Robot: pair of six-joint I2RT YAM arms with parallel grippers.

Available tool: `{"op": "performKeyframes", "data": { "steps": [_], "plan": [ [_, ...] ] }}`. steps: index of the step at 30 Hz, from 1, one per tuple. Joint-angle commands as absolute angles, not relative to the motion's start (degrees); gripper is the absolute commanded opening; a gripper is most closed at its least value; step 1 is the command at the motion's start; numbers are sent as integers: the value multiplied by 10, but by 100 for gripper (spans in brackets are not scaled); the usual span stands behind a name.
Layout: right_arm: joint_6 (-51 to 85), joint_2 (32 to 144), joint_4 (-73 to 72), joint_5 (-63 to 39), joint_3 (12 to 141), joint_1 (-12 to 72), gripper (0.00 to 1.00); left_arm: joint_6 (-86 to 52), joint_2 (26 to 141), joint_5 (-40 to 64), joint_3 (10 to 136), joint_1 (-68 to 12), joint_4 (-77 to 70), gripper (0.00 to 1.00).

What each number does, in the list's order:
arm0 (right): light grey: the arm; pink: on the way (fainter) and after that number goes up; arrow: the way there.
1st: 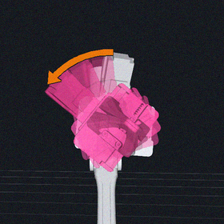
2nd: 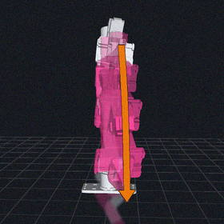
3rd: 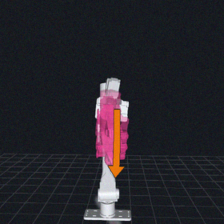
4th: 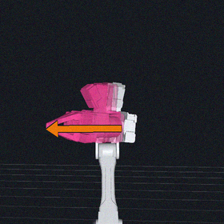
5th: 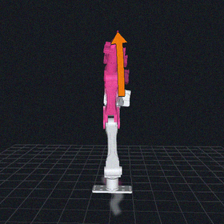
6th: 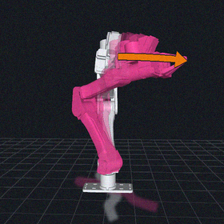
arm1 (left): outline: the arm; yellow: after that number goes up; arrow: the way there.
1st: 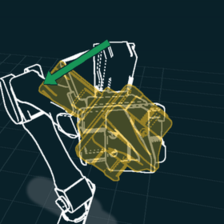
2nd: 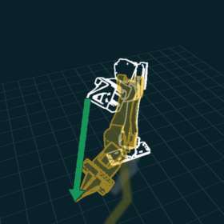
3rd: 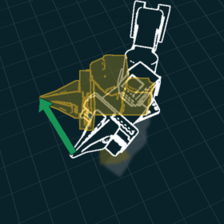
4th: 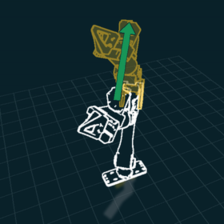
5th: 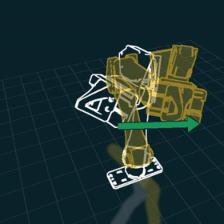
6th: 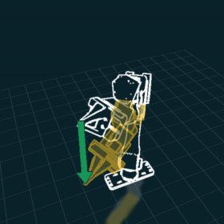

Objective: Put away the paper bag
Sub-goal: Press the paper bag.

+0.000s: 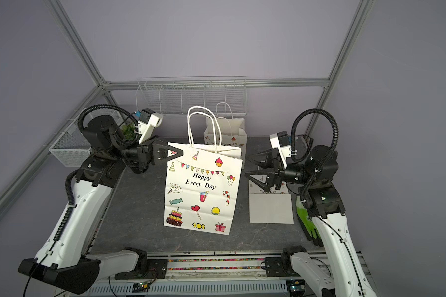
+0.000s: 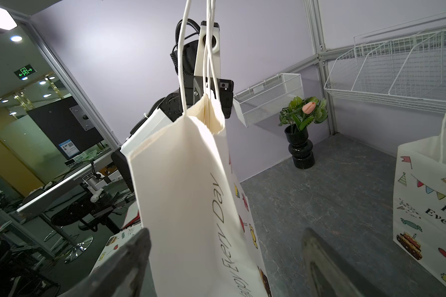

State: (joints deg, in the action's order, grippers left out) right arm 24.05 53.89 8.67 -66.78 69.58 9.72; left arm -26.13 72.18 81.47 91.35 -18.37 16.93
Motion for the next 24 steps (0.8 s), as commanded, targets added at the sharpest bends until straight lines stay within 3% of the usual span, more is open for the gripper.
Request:
{"op": "performKeyframes", "data": {
  "steps": [1,10,14,24],
  "plan": [
    [217,565,103,-639,675,99,99,-275,722,848,943,-181,157,3],
    [198,579,67,-655,644,192,100,-283,743,847,970,-181,157,3],
    [190,595,71,-663,650,219,93,-281,759,845,984,-181,157,3],
    [185,598,67,-635,658,245,33,-270,774,838,960,-179,157,6]
  ]
}}
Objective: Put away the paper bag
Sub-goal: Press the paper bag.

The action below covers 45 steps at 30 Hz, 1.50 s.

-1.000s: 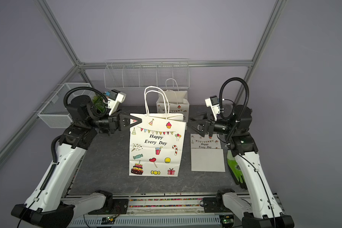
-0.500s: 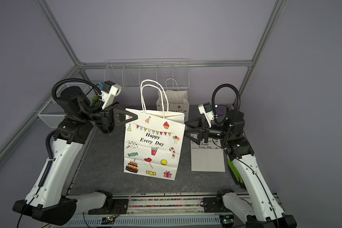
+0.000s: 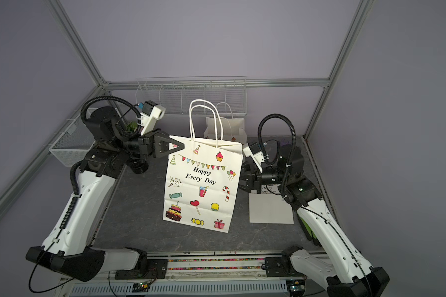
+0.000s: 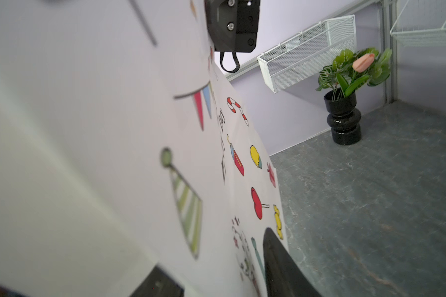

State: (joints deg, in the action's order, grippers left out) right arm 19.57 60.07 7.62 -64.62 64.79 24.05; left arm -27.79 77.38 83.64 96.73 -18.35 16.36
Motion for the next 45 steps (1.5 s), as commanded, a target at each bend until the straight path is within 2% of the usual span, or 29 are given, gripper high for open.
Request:
{"op": "performKeyframes", "data": {
  "steps": [1,3,5,8,10,12,15,16,20,30,38,43,45],
  "plan": [
    [181,596,72,-630,658,245,28,-270,773,836,957,-178,157,7],
    [177,590,79,-615,659,245,16,-268,771,833,950,-175,157,10],
    [176,587,85,-605,662,245,9,-268,770,827,944,-173,157,15],
    [176,584,97,-580,668,245,7,-268,767,819,933,-170,157,27],
    [181,587,98,-576,670,245,7,-267,763,817,925,-170,157,44],
    [187,585,97,-570,673,242,7,-265,759,815,915,-169,157,69],
    [204,574,80,-568,670,236,7,-261,749,814,899,-170,157,90],
    [210,569,74,-568,669,233,7,-263,747,813,895,-169,158,94],
    [233,555,52,-568,666,224,6,-260,736,807,868,-170,157,99],
    [324,542,-44,-590,653,201,6,-255,689,775,805,-194,157,99],
    [410,552,-147,-664,651,210,7,-254,687,748,791,-203,149,100],
    [409,556,-142,-678,658,224,7,-326,678,734,770,-218,45,100],
    [410,562,-142,-679,659,229,7,-357,675,732,764,-228,2,97]
  ]
}}
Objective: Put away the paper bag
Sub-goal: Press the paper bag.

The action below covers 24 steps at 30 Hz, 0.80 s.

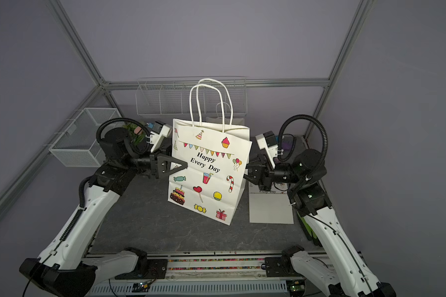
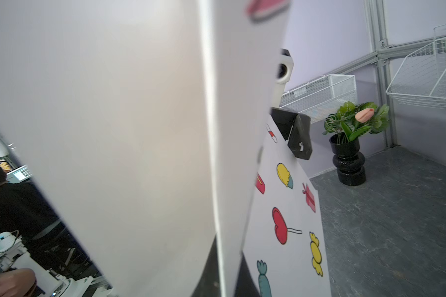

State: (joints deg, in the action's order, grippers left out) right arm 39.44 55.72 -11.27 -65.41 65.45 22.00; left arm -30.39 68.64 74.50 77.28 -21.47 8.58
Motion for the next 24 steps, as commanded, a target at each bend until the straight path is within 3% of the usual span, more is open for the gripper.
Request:
{"op": "performKeyframes", "data": {
  "steps": [1,6,13,20,24],
  "plan": [
    [410,564,-142,-680,660,230,7,-364,674,731,764,-231,-6,95],
    [404,567,-134,-677,663,232,7,-372,662,728,768,-235,-12,77],
    [373,563,-86,-661,675,231,7,-374,646,723,765,-235,-9,39],
    [338,557,-34,-632,687,232,8,-372,643,719,759,-235,-6,17],
    [334,552,-28,-623,690,231,18,-362,646,713,760,-235,8,7]
  ]
}}
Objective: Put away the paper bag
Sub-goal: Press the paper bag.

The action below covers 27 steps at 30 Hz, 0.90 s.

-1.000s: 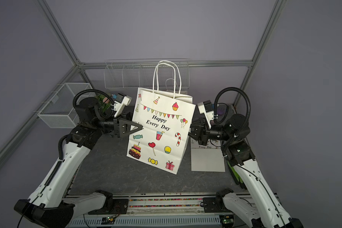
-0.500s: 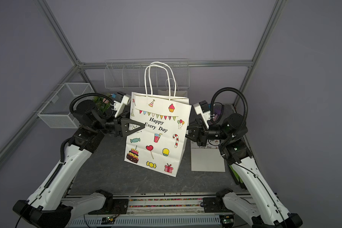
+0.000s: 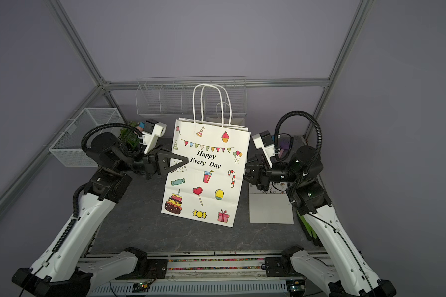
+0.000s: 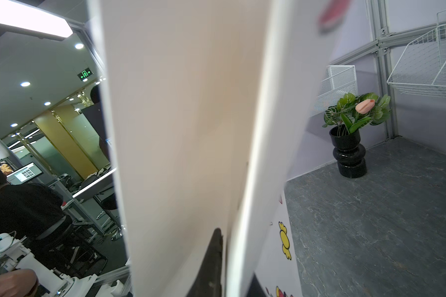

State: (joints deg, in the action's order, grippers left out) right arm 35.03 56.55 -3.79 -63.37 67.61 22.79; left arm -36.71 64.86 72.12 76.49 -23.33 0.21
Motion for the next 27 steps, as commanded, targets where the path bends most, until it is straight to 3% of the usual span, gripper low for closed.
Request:
{"op": "performKeyframes", "data": {
  "steps": [1,4,9,17,22,27],
  "plan": [
    [330,551,-21,-620,692,232,22,-361,648,712,761,-235,9,6],
    [308,541,11,-599,702,232,36,-362,649,708,761,-234,11,0],
    [281,516,47,-565,715,232,53,-365,651,707,767,-232,11,0],
    [233,482,110,-543,721,224,91,-425,653,706,770,-226,-49,0],
    [211,490,146,-574,705,224,93,-487,656,704,778,-227,-111,0],
    [191,461,163,-522,672,214,93,-498,653,705,782,-227,-122,0]
  ]
}}
